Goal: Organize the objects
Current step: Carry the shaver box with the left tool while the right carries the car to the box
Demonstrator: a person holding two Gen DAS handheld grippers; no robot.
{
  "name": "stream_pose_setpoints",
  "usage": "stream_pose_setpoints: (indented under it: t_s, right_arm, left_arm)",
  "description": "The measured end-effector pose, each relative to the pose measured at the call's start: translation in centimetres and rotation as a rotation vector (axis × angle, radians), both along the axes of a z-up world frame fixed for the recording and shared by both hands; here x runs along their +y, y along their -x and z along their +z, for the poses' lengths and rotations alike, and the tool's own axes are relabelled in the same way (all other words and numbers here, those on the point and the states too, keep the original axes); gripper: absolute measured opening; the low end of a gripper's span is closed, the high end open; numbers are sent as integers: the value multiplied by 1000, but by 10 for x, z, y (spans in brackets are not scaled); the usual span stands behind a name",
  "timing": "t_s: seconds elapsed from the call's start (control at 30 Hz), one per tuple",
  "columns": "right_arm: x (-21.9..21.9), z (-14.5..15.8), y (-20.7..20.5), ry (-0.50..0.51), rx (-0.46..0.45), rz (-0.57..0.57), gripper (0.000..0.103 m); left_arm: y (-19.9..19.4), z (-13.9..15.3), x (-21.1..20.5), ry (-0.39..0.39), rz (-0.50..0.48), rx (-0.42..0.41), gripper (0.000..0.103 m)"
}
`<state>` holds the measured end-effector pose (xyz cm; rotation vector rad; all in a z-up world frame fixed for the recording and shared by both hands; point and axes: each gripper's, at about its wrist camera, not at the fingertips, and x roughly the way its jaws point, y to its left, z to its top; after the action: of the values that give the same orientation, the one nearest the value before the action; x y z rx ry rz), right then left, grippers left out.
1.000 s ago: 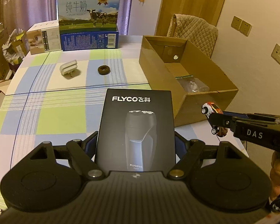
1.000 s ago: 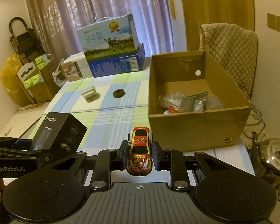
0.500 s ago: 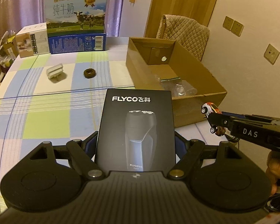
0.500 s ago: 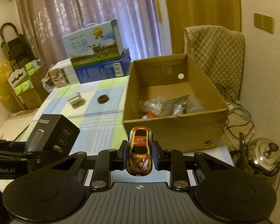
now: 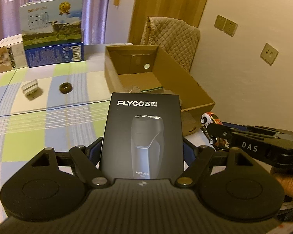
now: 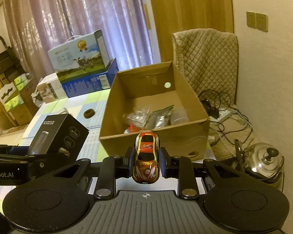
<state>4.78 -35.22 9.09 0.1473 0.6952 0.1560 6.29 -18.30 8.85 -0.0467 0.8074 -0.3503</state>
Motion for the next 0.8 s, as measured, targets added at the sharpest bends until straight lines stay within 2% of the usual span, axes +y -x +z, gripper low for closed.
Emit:
stream_pose_setpoints:
  t_s: [0.5,0.8]
  right_arm:
    - [-17,3,-7,-3,-8,-21,24]
    - [-25,12,-25,27,-33,-14,24]
  left_arm:
    - [-10,0,-23,-1,-37,-1,76]
    - [-29,5,-30,9,-42,-10,76]
